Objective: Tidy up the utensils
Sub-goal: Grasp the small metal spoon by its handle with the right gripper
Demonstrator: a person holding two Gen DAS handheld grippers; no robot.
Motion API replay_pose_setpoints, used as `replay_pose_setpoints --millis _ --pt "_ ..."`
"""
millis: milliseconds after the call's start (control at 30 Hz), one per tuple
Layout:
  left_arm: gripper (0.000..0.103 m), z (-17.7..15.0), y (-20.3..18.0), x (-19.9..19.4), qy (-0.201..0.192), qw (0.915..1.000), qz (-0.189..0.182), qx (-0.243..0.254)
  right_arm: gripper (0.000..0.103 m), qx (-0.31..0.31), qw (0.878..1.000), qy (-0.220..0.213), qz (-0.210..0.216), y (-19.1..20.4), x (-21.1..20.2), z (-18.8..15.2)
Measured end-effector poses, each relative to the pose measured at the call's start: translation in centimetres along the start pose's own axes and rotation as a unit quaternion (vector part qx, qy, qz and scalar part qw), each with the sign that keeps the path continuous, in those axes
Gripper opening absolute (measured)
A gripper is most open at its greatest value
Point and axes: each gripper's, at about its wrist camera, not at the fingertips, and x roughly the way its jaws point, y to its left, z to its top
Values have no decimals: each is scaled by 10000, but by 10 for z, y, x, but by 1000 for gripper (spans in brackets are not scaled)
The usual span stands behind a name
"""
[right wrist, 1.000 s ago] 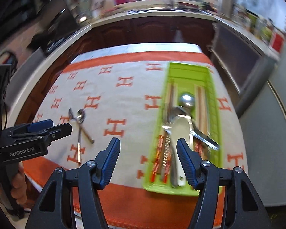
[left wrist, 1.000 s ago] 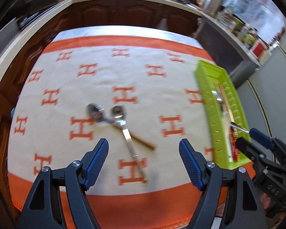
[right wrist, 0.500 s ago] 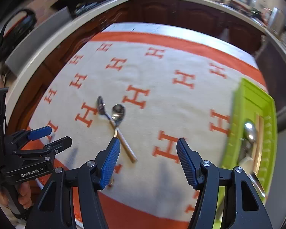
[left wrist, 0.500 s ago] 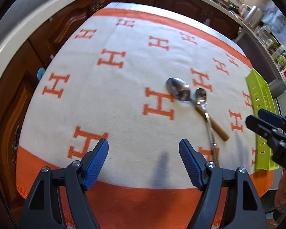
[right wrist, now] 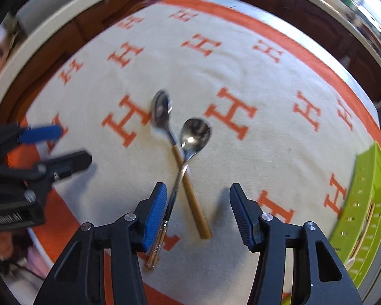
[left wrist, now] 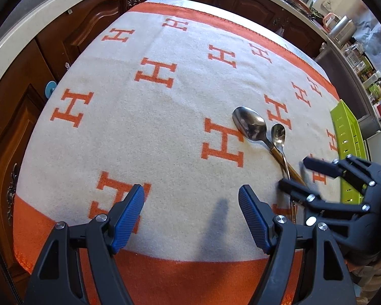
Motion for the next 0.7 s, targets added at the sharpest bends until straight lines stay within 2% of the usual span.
replay_pose_setpoints --millis 33,100,133,167,300,533,700 --pt "75 0 1 1 10 10000 -5 -12 49 -38 9999 -101 17 1 -1 -1" --pt "75 1 1 2 17 10000 -25 -31 42 -60 9998 -19 189 -1 3 1" --pt "75 1 1 2 12 10000 -26 -28 32 7 9996 53 285 -4 4 3" --pt "75 1 1 2 14 10000 -33 -24 12 39 9995 125 302 -6 4 5" --pt "75 2 2 2 32 10000 -65 -23 7 419 9968 276 617 -23 5 5" --pt "75 2 3 2 57 9999 -84 -38 7 1277 9869 -7 983 -49 -6 -14" --pt "75 3 -6 2 90 9999 -108 64 7 1678 9786 -345 1145 -62 -29 -32"
